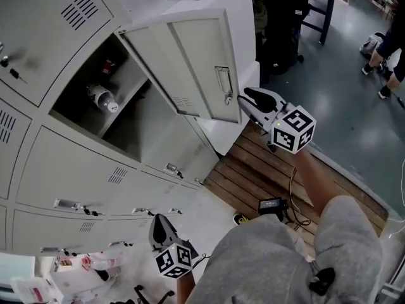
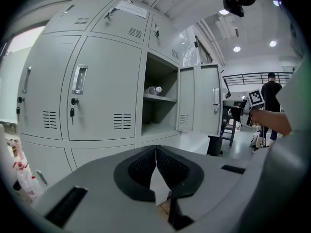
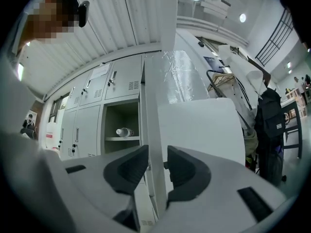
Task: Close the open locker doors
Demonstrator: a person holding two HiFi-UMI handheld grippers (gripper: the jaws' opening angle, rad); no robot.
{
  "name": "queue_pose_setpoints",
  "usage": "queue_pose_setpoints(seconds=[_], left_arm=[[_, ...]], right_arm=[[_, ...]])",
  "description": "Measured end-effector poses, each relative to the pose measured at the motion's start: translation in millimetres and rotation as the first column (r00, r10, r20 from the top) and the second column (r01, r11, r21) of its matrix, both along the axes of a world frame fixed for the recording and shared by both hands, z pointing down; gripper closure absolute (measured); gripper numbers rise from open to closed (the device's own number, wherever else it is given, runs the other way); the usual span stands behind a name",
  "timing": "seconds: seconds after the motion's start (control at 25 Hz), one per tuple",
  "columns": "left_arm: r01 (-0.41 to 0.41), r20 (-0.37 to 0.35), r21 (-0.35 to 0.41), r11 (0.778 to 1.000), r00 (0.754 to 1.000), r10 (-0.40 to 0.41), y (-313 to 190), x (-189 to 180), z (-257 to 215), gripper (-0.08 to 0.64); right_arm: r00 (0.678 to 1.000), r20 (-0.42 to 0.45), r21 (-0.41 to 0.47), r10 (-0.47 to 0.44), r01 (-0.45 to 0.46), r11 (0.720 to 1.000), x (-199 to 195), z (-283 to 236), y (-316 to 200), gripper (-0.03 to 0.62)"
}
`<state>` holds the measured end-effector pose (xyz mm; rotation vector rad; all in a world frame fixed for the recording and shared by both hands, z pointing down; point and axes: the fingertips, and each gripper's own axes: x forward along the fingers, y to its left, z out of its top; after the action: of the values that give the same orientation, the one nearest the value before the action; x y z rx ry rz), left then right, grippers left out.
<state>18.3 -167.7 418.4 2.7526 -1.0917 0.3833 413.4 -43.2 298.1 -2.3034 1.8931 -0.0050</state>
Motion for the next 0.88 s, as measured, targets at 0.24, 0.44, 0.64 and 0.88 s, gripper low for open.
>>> queue_pose_setpoints(seconds=[0.24,0.44,0.64,0.88], left_arm=[[0.010,0.006,-0.004,1.000,1.000,-0.010,1,8,5,0.549],[0.012,0.008,0.009,1.000,1.000,-0.012,-1,10,4,0.549],[0.026,0.006,0.008,1.000,1.000,-0.026,-1,8,3,0.549],[0.022,0.002,-0.002,1.000,1.000,-0.022,2,13,7,0.549]], right_arm=[[0.998,0.015,0.018,-0.066,0.066,0.998,9,-1,-3,0.478],[0.994,-0.005,0.014,-0.110,0.110,0.994,5,-5,-11,0.479],[0.984,-0.024,0.009,-0.178,0.178,0.984,-12,-8,-13,0.479],[0.924,-0.056,0.004,-0.378,0.379,0.926,-61,-15,-18,0.479]])
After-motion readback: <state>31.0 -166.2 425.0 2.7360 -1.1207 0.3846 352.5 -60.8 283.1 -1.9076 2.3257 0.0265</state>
